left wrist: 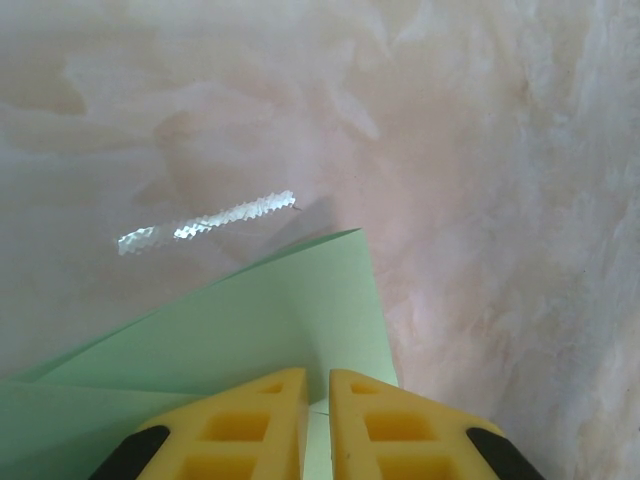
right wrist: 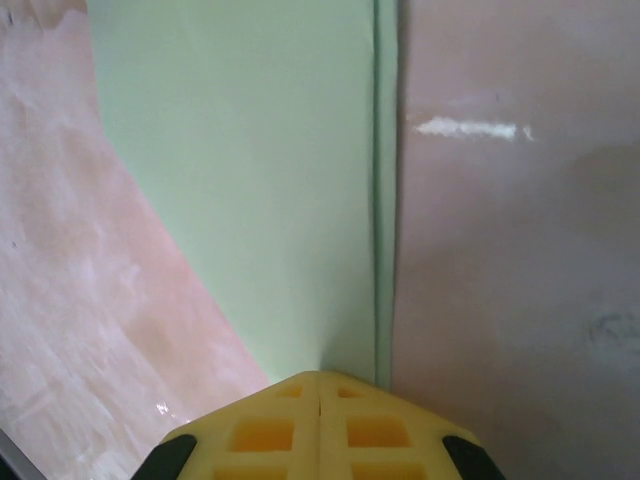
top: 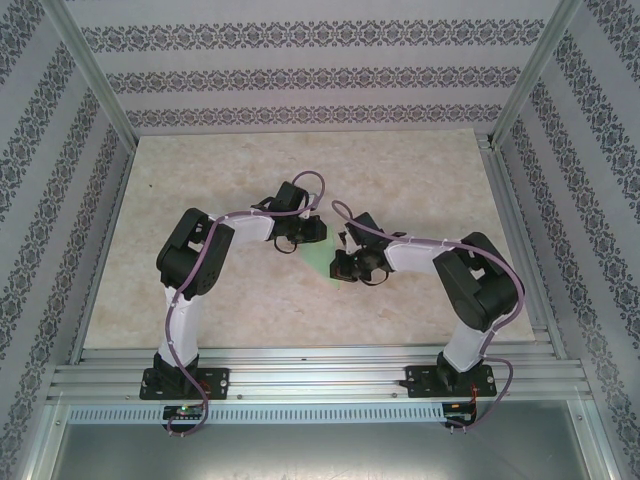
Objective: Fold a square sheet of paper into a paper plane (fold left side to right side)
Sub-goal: Fourth fold the wing at the center of the table, then turn over the paper at the center of the table.
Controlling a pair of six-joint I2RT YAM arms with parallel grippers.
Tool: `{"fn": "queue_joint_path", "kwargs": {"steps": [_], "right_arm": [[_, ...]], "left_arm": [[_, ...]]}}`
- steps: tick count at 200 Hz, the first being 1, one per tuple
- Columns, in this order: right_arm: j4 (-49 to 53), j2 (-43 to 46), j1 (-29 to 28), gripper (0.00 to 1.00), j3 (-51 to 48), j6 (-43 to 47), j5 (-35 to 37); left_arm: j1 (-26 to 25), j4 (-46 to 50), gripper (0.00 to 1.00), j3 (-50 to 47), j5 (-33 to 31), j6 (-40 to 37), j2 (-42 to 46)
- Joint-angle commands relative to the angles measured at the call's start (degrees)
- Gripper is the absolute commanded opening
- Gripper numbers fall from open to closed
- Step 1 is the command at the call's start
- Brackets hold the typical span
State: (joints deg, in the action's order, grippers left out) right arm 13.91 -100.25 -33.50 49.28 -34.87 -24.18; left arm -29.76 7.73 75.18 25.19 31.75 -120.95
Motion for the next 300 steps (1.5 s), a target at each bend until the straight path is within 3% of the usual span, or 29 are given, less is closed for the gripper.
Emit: {"fn": "queue_joint_path", "kwargs": {"steps": [1,74,127,156,197,239,300], "right_arm": [[13.6,0.3,-1.3,0.00,-3.9,2.3,1.4],[17.6,7.5,0.7,0.00,-4.0,4.4,2.0],[13.0,14.4,5.7,0.22,-1.1,6.5,1.8],[6.1,11.2,6.7,0.32,1.4,7.4,0.4],[-0.9,3.2,7.7,0.42,7.7,11.4,-3.6],[-1.1,-4.1,9.1,0.42,12.3,13.5,-5.5],[-2.5,-5.1,9.3,0.41,11.2,12.5,-5.2]], "left_arm": [[-0.1,6.8,0.17,-2.1,-5.2,-0.6,-2.9],[-0.1,8.3,0.21,0.5,-1.1,-0.8,-0.2],[1.6,12.1,0.38,6.7,4.7,-0.2,9.6],[4.0,11.0,0.49,3.5,5.4,1.7,15.3],[5.7,6.6,0.55,-6.6,6.1,5.9,19.7],[5.7,-2.6,0.55,-13.8,9.6,12.4,17.7],[4.8,-7.6,0.53,-10.8,12.5,15.6,10.0]]}}
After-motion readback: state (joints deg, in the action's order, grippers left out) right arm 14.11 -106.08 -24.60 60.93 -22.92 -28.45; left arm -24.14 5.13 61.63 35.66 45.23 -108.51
